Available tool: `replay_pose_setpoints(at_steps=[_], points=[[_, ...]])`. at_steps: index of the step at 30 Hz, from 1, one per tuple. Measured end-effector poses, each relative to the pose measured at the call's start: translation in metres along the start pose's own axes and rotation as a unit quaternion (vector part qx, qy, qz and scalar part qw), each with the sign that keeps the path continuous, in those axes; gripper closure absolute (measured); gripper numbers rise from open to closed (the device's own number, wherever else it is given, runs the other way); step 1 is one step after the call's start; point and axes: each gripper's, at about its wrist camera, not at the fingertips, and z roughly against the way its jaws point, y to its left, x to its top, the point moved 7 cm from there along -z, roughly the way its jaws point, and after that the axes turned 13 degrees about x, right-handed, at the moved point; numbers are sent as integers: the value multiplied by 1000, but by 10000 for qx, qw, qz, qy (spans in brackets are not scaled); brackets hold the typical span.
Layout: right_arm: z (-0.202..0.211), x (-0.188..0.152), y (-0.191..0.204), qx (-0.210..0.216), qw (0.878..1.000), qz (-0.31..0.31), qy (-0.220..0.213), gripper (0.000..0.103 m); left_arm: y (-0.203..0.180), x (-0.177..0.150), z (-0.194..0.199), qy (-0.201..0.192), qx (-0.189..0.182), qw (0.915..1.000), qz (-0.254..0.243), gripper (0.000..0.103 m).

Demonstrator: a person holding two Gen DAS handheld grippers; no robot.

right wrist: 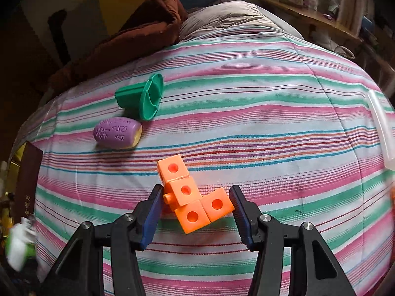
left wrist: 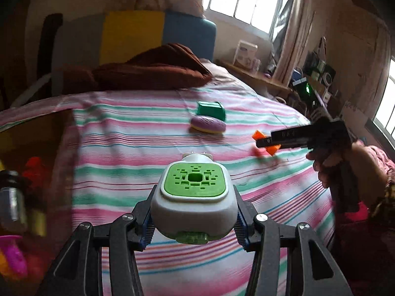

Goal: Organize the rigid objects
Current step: 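Carry the white-and-green plug freshener into the gold tray and open left tool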

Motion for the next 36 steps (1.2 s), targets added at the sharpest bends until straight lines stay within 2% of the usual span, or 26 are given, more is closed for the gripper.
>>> replay_pose_setpoints(at_steps=[4,12,21,25,31,36], points=[[0,-3,1,-59,10000,79,15,48,35,2,18,-81,105,9995,299,51],[-5,-8,6,-173,9994,283,105,48,122,7,49,-330,696,9932,871,50],[-9,-14,13,-402,9971,620,160,48,223,-6,53,-165,1517,9743,1659,50],[-9,-14,13,-409,9970,649,133,48,258,-16,40,170,1769,9660,1876,50],[-9,-15,13,-455,9962,731,121,48,284,-27,8,752,1700,9580,2184,50],[-10,-14,14,-450,9962,740,116,48,279,-27,-5,968,1681,9595,2041,50]])
